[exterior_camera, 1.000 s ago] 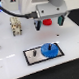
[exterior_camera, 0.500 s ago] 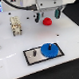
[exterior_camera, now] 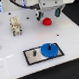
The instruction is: Insert the blue gear onto the right peg, followed by the red gear
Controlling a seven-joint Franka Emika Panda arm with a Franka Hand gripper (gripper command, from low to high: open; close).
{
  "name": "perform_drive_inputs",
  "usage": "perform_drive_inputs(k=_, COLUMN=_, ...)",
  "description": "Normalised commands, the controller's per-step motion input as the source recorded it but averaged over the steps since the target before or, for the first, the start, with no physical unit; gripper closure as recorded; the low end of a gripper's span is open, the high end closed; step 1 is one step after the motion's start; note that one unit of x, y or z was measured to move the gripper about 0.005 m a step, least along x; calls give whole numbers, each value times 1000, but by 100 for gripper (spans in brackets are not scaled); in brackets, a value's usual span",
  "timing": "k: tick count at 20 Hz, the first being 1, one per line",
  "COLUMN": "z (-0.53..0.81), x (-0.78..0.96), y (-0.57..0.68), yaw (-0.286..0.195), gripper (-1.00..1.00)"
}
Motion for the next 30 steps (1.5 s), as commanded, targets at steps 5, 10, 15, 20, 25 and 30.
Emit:
perform_drive_inputs(k=5, z=-353, x=-238, y=79, yaw=0, gripper=-100)
perform_drive_inputs(k=10, z=-212, x=-261, y=68, yaw=0, gripper=100)
perform_drive_inputs(k=15, z=-127, x=-306, y=70, yaw=0, gripper=100)
perform_drive_inputs(k=20, z=-127, x=-314, y=-2, yaw=0, gripper=100)
perform_drive_inputs(k=25, z=299, x=-15, y=3, yaw=0, gripper=100)
perform_drive_inputs(k=30, z=689, x=328, y=-25, yaw=0, gripper=100)
